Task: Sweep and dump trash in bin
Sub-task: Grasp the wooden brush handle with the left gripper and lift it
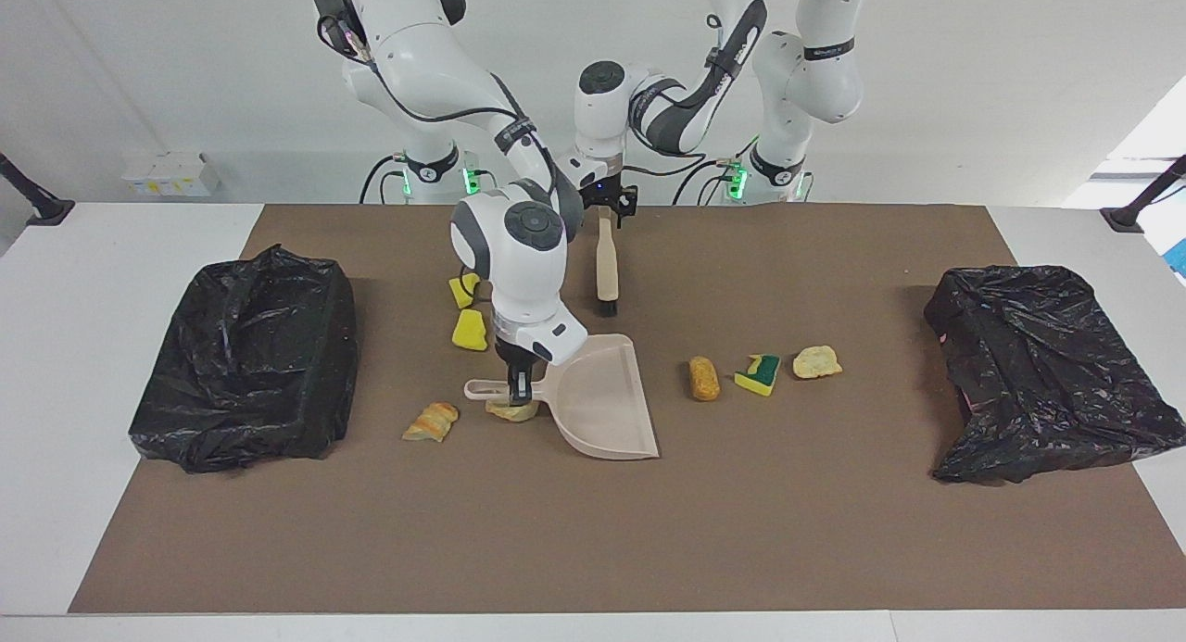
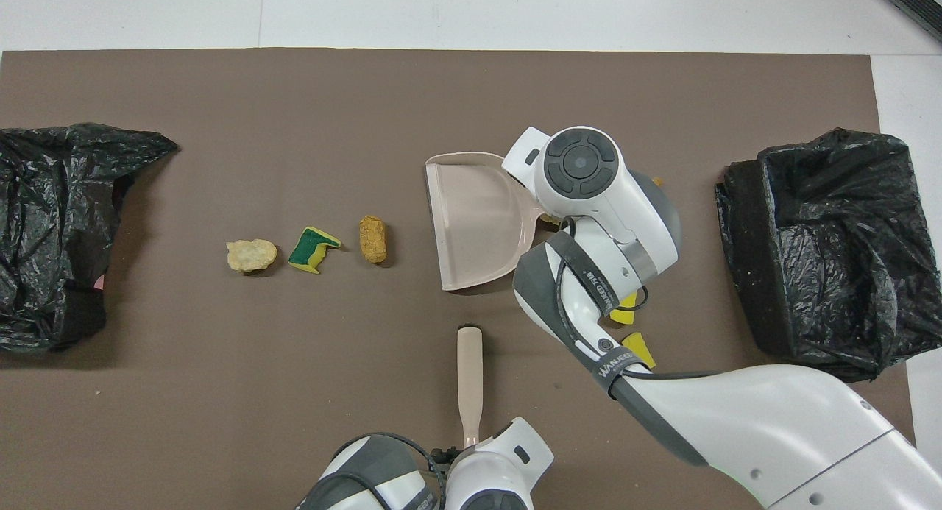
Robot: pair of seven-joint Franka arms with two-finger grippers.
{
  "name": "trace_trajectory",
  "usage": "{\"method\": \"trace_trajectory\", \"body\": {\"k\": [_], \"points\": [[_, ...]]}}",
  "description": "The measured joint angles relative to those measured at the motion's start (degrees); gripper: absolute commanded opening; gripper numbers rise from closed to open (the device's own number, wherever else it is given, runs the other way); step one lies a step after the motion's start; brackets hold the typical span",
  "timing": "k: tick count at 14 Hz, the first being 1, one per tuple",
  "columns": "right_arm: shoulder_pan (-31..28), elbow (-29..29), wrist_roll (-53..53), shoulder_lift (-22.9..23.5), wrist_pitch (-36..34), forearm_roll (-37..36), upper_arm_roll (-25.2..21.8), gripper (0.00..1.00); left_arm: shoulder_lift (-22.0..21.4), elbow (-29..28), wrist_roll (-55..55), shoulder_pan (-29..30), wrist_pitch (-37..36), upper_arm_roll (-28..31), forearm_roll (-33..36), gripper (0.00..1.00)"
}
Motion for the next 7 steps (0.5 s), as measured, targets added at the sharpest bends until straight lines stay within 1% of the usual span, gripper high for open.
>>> {"method": "trace_trajectory", "body": {"k": [1, 2, 5, 7], "points": [[0.10, 0.00, 0.00, 0.00, 0.00, 0.00, 0.00, 0.00, -0.28, 0.13, -0.08, 0.00, -0.73, 0.06, 0.00, 0.29], [0.20, 0.00, 0.00, 0.00, 0.00, 0.00, 0.00, 0.00, -0.52, 0.21, -0.15, 0.00, -1.41, 0.12, 0.00, 0.00], [0.31, -0.01, 0.00, 0.01, -0.03, 0.00, 0.00, 0.00, -0.75, 0.40, -0.30, 0.12, -2.64, 0.73, -0.01, 0.00], [0.33, -0.01, 0.00, 0.01, -0.03, 0.00, 0.00, 0.00, -1.36, 0.72, -0.28, 1.35, -4.83, 1.74, -0.01, 0.00]]}}
